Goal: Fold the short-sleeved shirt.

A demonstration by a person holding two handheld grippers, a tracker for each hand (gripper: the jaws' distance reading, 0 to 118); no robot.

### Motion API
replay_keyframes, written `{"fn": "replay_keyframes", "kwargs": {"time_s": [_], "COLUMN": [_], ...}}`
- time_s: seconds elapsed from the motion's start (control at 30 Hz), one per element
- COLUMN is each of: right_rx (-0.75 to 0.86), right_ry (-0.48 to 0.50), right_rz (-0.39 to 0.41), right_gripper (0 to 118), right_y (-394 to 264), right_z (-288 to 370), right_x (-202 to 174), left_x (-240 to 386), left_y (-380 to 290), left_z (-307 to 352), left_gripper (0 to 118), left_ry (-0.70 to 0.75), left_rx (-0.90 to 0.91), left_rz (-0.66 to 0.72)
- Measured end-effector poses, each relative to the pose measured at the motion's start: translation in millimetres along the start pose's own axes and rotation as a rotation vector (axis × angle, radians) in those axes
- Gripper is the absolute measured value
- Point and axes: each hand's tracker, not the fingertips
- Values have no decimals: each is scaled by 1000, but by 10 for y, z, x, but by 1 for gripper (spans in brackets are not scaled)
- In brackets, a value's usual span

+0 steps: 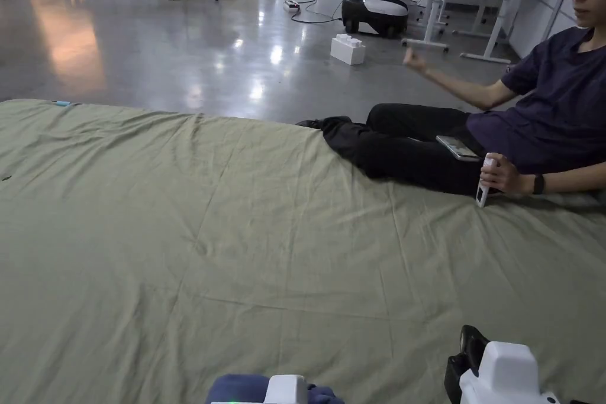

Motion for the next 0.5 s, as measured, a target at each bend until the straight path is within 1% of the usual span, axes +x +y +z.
{"fn": "replay_keyframes", "kwargs": {"time_s": [0.17,0.3,0.4,0.5], "right_rx": [-5,-5,2,23], "right_ry": [1,6,9,11], "right_rz": [-2,1,1,-5], "right_gripper": [0,0,0,0], "right_y": [6,15,58,131], "right_z": [-8,-19,-19,-5], "right_x": [-10,-24,-26,-15], "left_x": [11,14,2,19], "left_y": [23,32,109,245], "left_z": [-80,-30,159,501], "left_gripper": [3,3,3,3], "left_ry": [21,15,-34,-90], "left_rx": [33,26,46,118], "left_rz": [7,6,19,-12]}}
